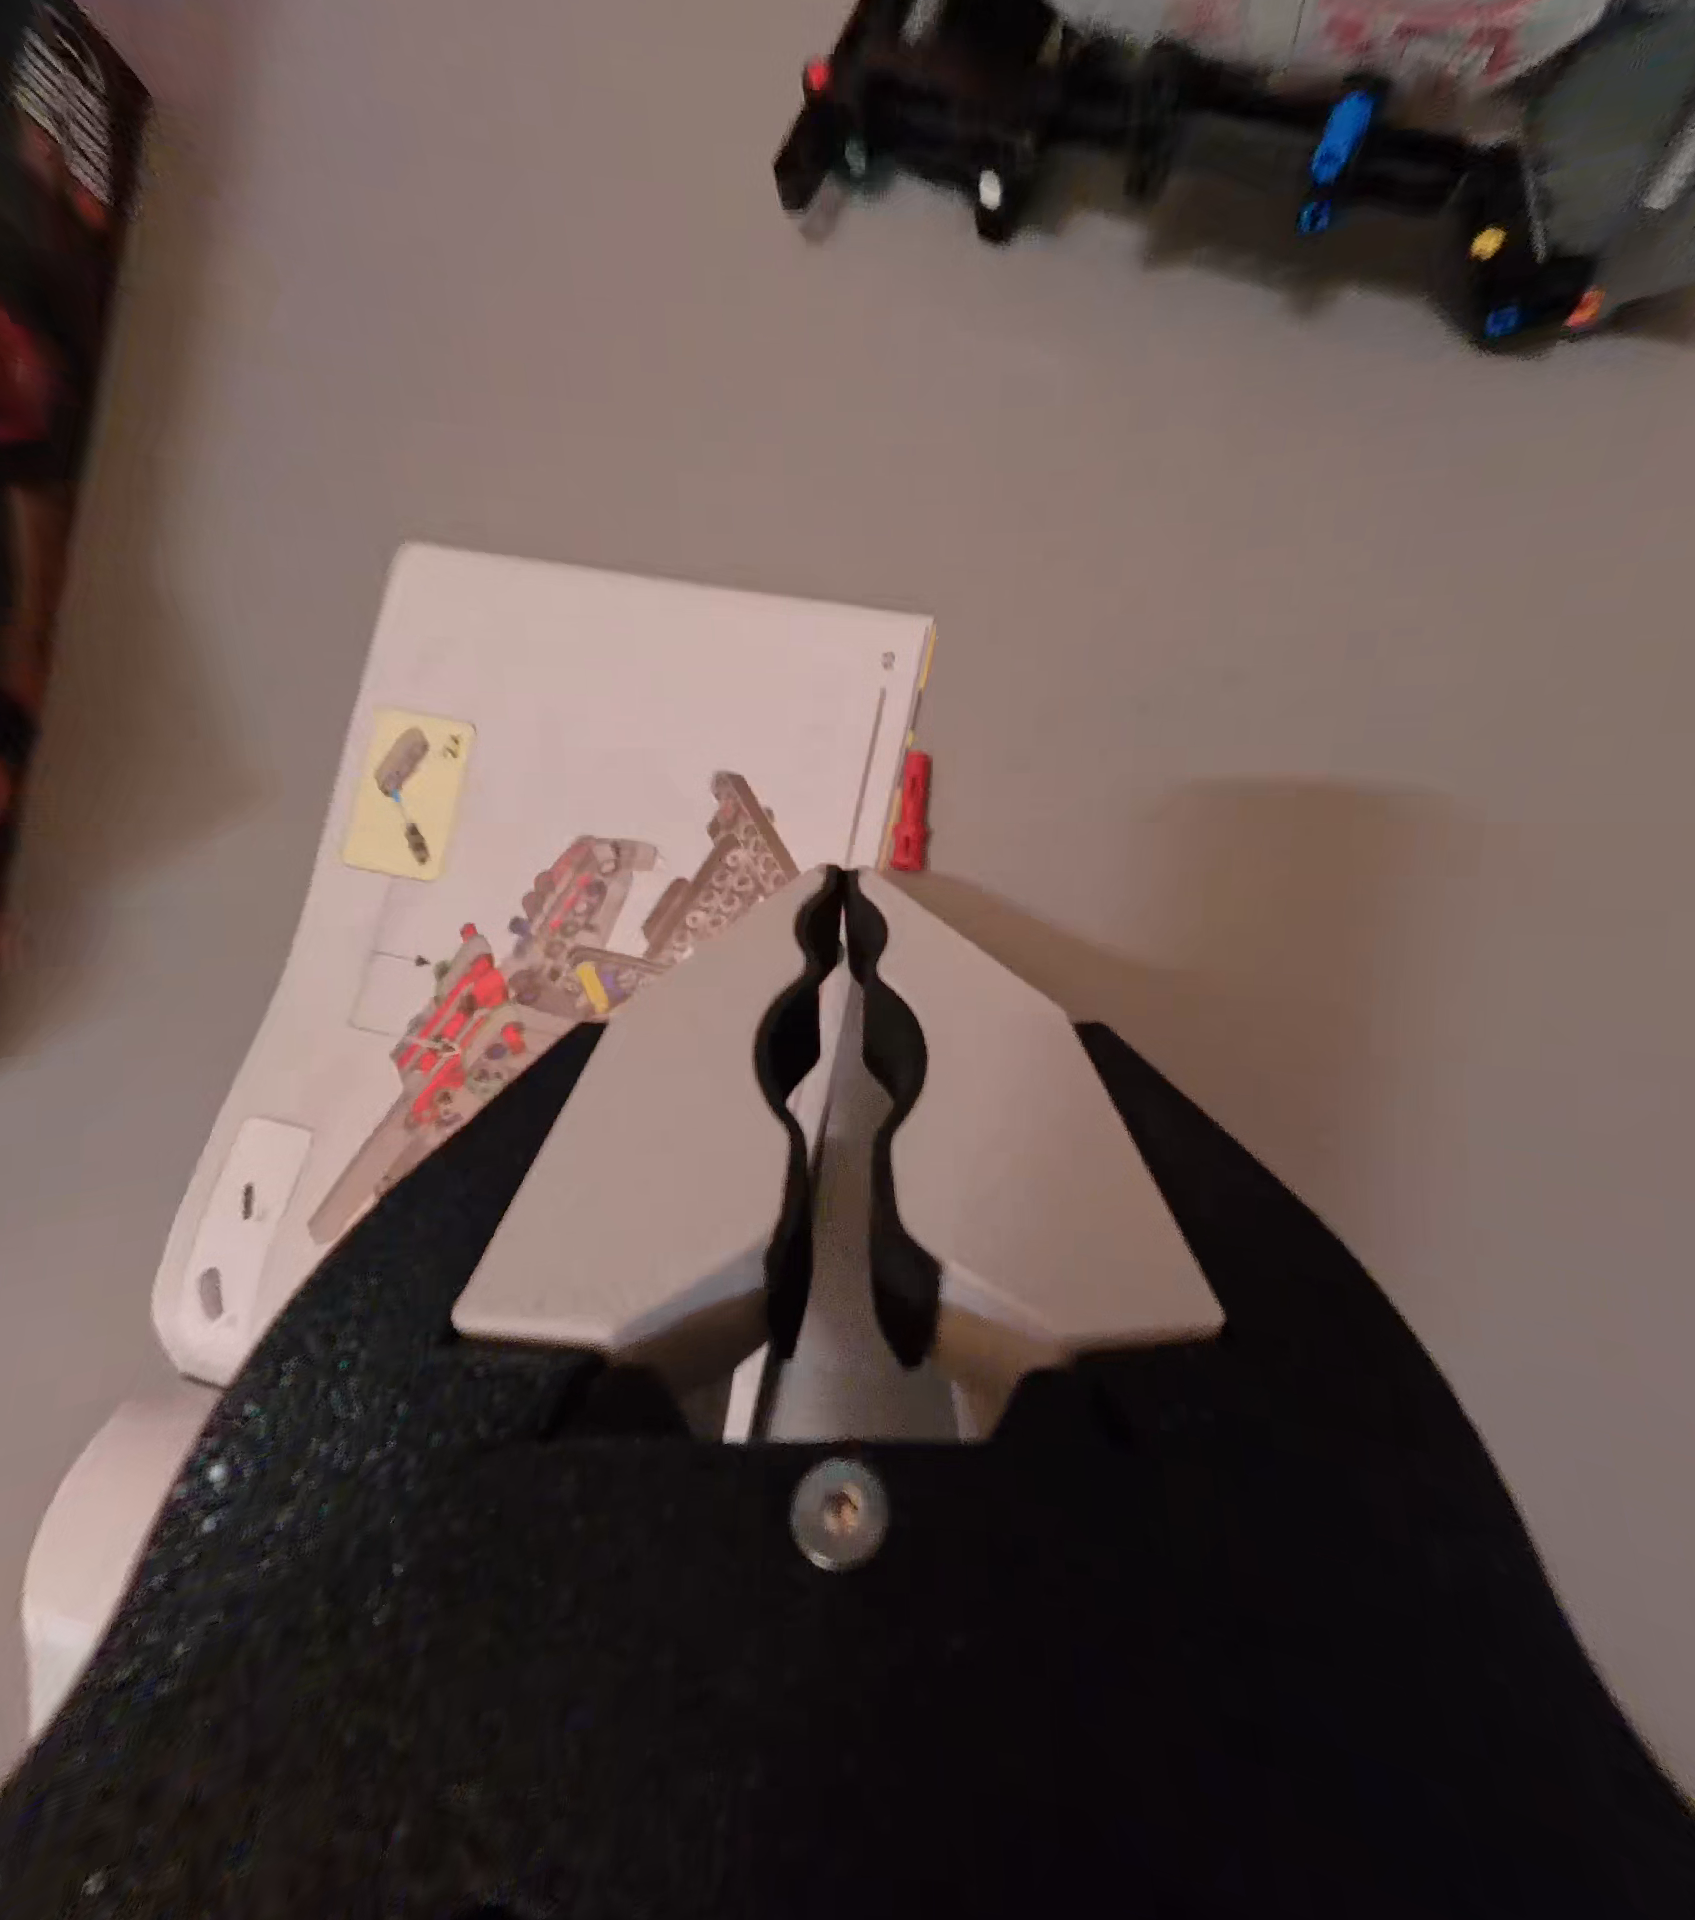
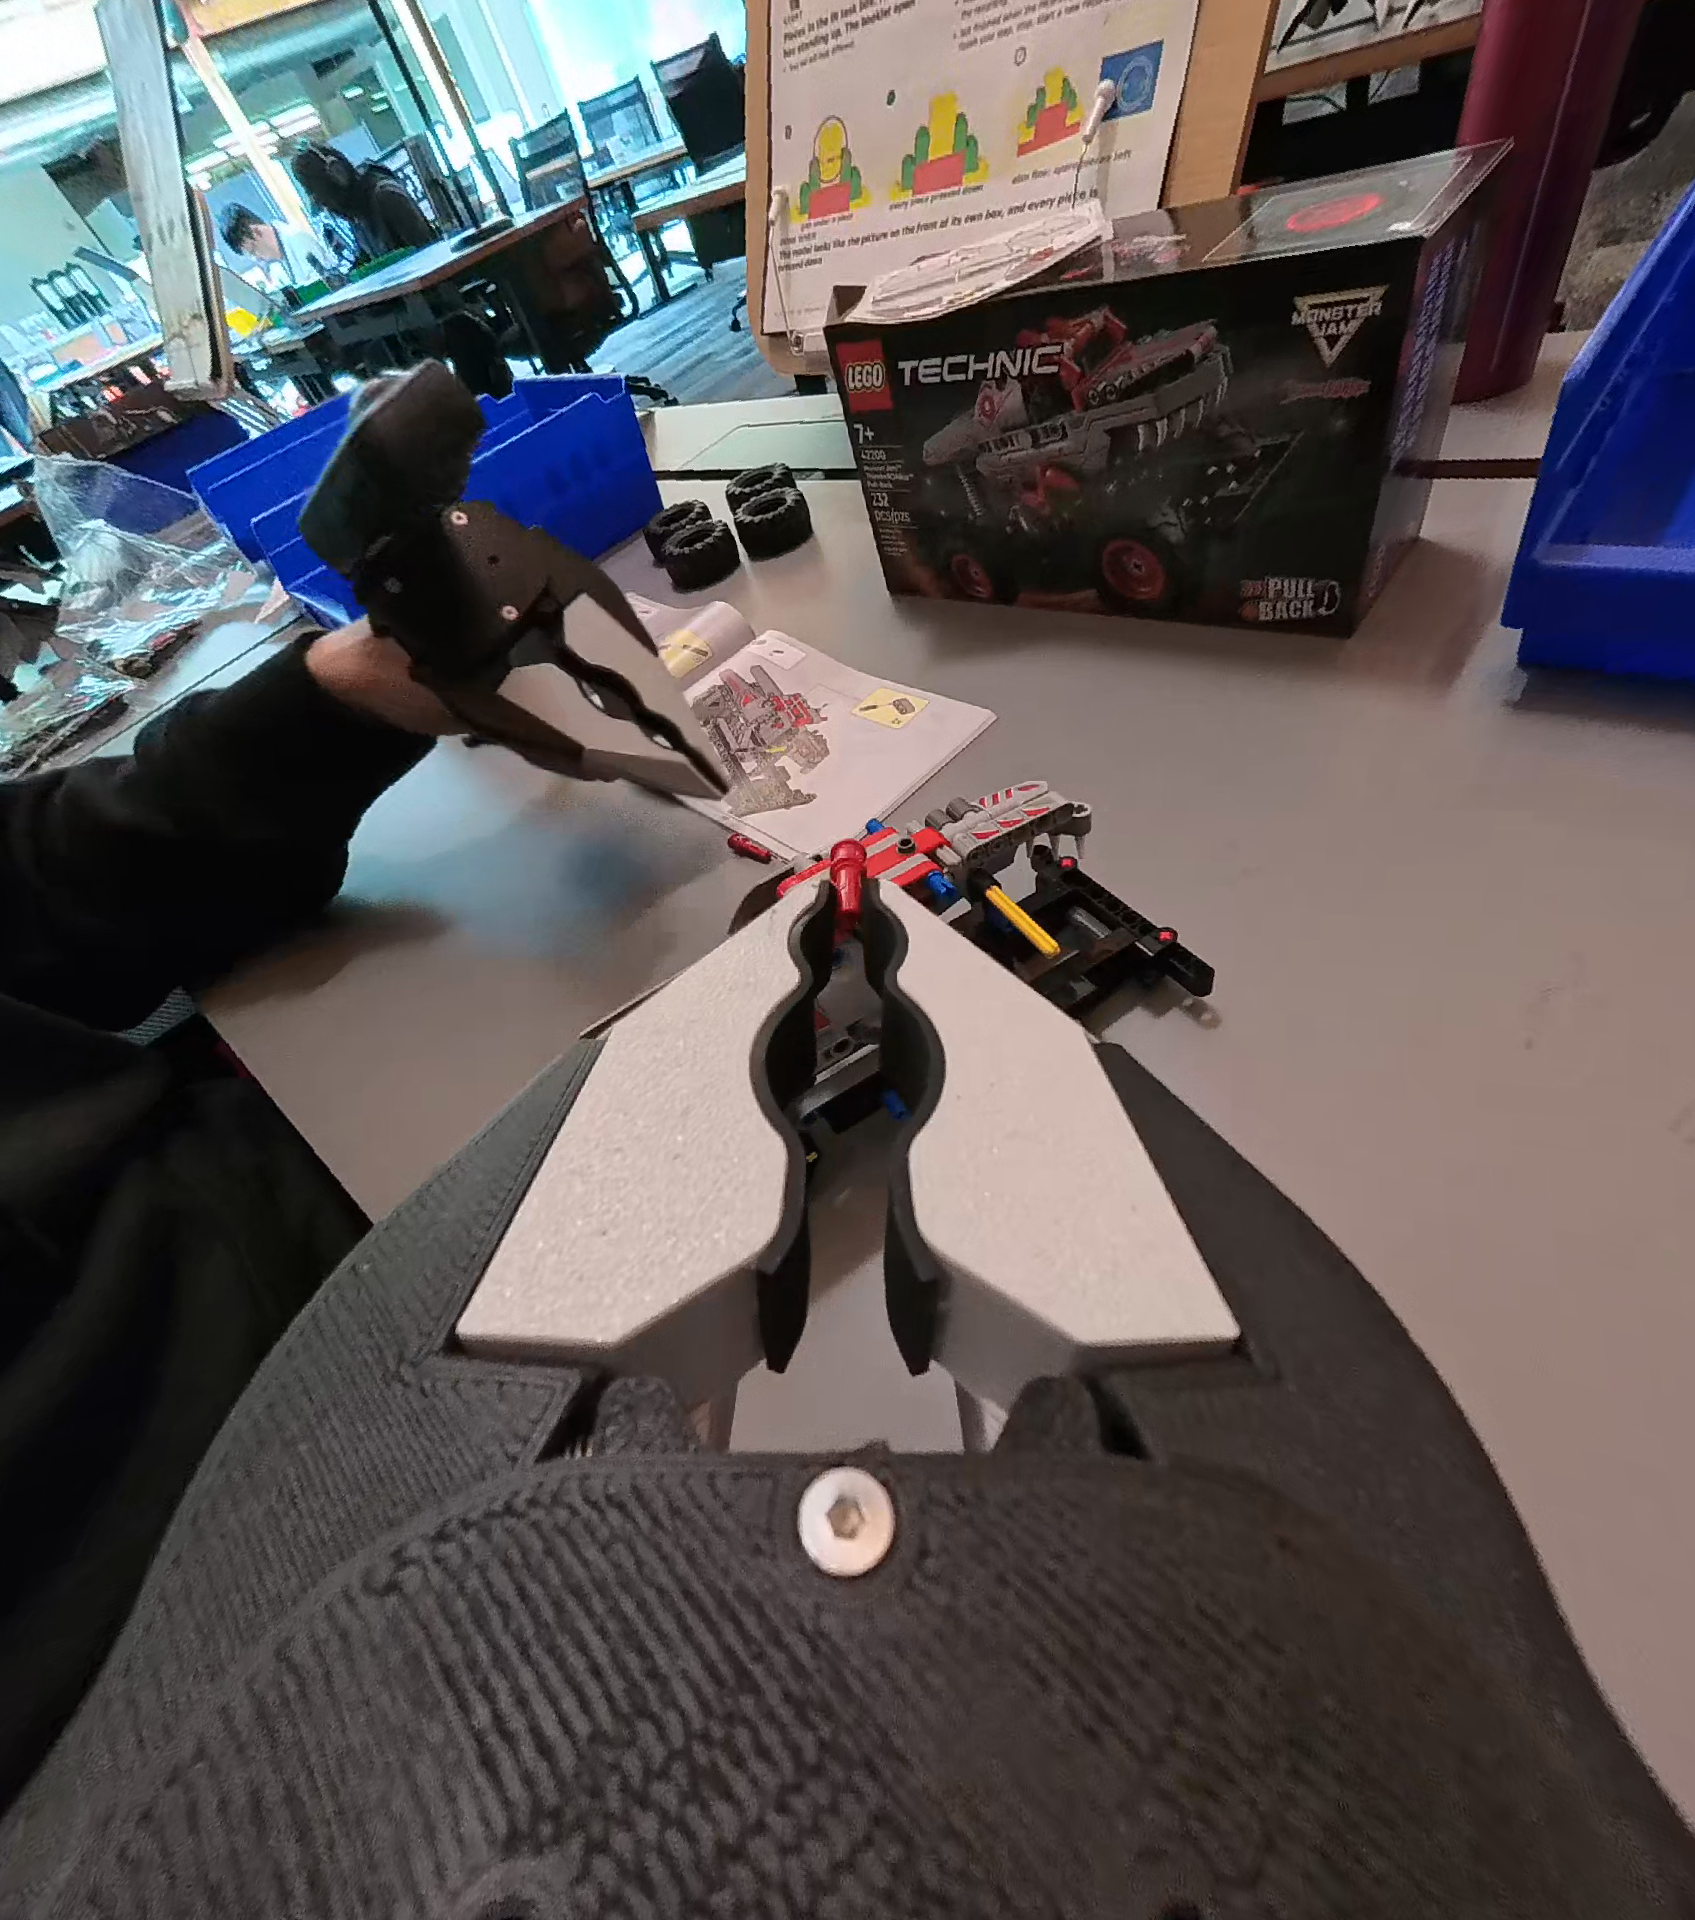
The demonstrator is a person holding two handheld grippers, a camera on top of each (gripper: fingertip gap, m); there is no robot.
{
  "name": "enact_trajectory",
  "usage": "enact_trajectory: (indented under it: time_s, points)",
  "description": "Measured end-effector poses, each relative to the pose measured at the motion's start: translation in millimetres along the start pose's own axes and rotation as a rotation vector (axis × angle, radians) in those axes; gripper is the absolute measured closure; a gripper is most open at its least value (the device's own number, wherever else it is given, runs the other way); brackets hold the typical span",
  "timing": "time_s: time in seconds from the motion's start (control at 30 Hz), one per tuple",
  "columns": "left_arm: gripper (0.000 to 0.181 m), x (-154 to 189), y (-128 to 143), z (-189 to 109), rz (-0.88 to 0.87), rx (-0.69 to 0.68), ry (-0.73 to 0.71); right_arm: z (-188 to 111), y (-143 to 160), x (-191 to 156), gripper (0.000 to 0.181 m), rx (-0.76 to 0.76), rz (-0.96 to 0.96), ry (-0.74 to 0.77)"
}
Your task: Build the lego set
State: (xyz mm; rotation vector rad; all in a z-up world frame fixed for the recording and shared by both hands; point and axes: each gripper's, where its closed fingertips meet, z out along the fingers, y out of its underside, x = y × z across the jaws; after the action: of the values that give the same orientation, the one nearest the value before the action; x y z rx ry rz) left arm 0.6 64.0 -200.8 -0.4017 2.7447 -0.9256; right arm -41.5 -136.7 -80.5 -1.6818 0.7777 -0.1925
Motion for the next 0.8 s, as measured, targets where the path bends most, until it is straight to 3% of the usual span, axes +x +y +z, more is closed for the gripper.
enact_trajectory:
  time_s: [0.1,0.3,0.4,0.5,0.6,0.73,0.8]
  points:
    - [0.181,9.0,4.7,12.4,0.035,-0.030,0.026,3.5,1.7,-1.2,0.178,-0.008,0.004,-0.012]
    - [0.181,54.1,-15.3,15.2,0.111,0.064,0.197,5.5,4.8,-2.5,0.178,-0.024,-0.003,-0.010]
    - [0.181,44.6,-27.8,9.1,0.132,0.123,0.144,5.6,5.2,-1.9,0.178,-0.025,-0.003,-0.009]
    - [0.180,27.5,-28.0,10.0,0.248,0.093,0.086,7.2,6.2,-2.6,0.178,-0.027,-0.002,-0.020]
    - [0.164,23.3,-30.0,21.9,0.431,0.057,0.111,9.9,10.1,0.3,0.178,-0.041,0.005,-0.020]
    - [0.166,21.2,-44.7,37.1,0.502,0.074,0.229,8.5,14.6,5.7,0.178,-0.054,0.023,-0.006]
    - [0.174,27.2,-40.4,41.6,0.469,0.036,0.354,5.2,12.8,7.7,0.178,-0.040,0.030,0.001]
